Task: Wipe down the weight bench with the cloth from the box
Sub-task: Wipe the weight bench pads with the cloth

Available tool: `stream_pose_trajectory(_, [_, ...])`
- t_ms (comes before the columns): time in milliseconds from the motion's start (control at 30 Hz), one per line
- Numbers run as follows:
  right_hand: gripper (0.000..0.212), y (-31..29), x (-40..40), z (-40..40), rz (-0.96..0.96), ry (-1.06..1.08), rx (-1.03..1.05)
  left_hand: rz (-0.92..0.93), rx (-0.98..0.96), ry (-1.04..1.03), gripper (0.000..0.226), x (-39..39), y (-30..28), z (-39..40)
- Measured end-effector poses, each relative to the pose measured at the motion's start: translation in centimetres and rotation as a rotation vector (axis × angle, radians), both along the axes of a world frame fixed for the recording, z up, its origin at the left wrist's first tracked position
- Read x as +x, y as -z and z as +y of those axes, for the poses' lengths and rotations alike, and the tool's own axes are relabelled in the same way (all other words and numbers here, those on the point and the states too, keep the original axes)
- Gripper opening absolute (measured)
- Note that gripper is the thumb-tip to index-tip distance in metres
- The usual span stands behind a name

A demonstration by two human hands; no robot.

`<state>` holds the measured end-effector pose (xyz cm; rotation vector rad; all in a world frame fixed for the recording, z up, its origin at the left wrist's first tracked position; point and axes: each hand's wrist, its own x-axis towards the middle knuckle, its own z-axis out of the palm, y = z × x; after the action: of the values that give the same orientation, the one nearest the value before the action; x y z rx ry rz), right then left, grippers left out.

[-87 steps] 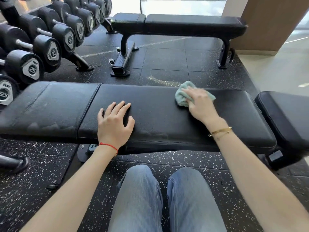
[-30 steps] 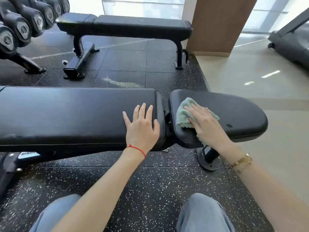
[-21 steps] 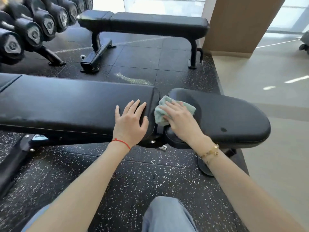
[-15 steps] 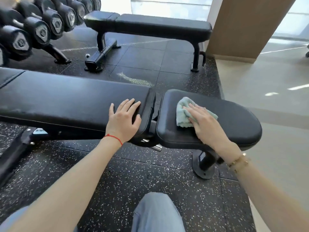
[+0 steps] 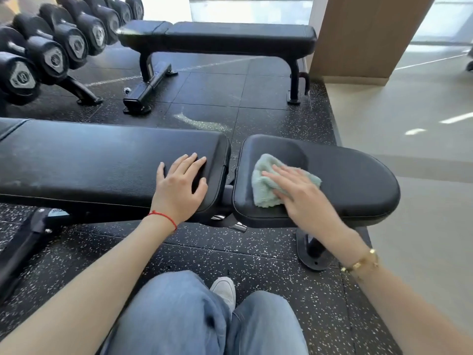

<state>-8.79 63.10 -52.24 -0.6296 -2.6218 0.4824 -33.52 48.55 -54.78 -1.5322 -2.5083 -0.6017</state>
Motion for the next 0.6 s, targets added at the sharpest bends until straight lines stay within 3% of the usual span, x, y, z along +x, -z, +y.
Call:
stream_pose_trajectory(133, [0.041,-0.3,-1.4,7.7,-0.036,0.260,0.014,0.009,0.024,-0.022,0.057,0.1,0.3,0.1])
stream_pose_trajectory(233, [0.037,-0.8,-6.0,9.5,-0.066,0.326,0.001,0.008,0.037,-0.017,0.056,0.0,0.3,0.0])
stream_pose_trajectory(333, [0.038,-0.8,-7.9,5.4,-0.046,0.162,0.022,0.012,0.047,-0.015,0.054,0.0,0.2,-0.2])
stream_pose_trajectory(467, [0.040,-0.2,-3.3,-1.8,-0.034,-0.095,0.001,0.017,0.046,-0.011,0.055,-0.1,0.2,-0.2])
stream_pose_trajectory(600, [0.044,0.1,0.8,-0.3,-0.051,-0.115,0.023,0.027,0.010,-0.034,0.056,0.3,0.2,-0.1])
